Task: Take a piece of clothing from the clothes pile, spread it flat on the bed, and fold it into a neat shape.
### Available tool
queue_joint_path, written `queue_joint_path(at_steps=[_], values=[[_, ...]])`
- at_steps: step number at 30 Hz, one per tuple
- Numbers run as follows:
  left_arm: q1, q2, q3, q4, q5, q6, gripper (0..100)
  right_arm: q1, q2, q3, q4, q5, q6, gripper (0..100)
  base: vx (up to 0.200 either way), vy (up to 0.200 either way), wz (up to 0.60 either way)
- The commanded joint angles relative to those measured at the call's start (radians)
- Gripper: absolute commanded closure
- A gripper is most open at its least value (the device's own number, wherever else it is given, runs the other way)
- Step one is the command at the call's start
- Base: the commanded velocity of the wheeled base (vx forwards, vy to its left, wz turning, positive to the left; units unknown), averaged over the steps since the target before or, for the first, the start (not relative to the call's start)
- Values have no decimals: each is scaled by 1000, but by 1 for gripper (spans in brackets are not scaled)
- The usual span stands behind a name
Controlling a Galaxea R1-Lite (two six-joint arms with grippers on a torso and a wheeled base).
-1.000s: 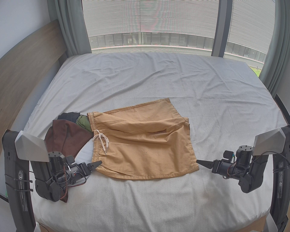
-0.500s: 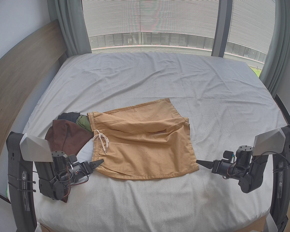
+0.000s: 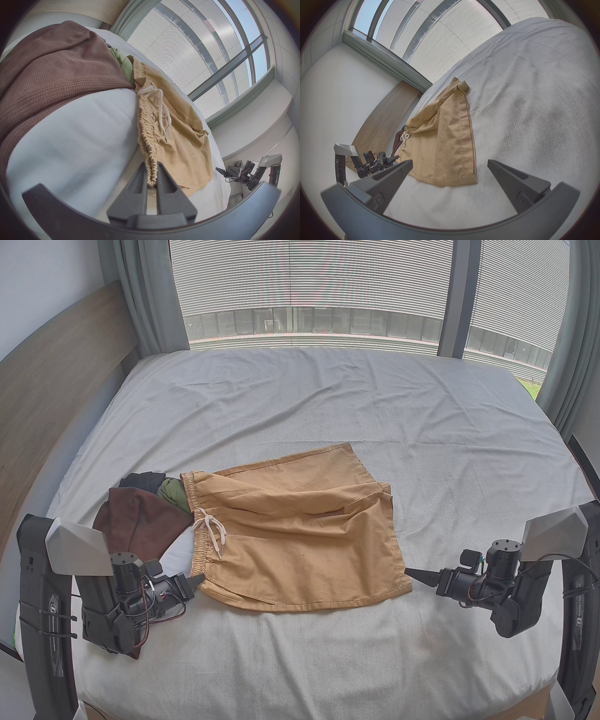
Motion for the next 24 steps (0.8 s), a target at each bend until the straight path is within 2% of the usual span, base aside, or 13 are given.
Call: queue_joint_path(at_steps=[1,10,24], values=[[0,4,2,-1,-1,4,100,2,49,-45,2,1,4,0,0,0,0],[3,-7,13,-2,1,11,100,30,117,-139,4,-39,1,0,0,0,0],[4,-10,14,-2,3,12,100,71,148,-125,4,-39,1,0,0,0,0]])
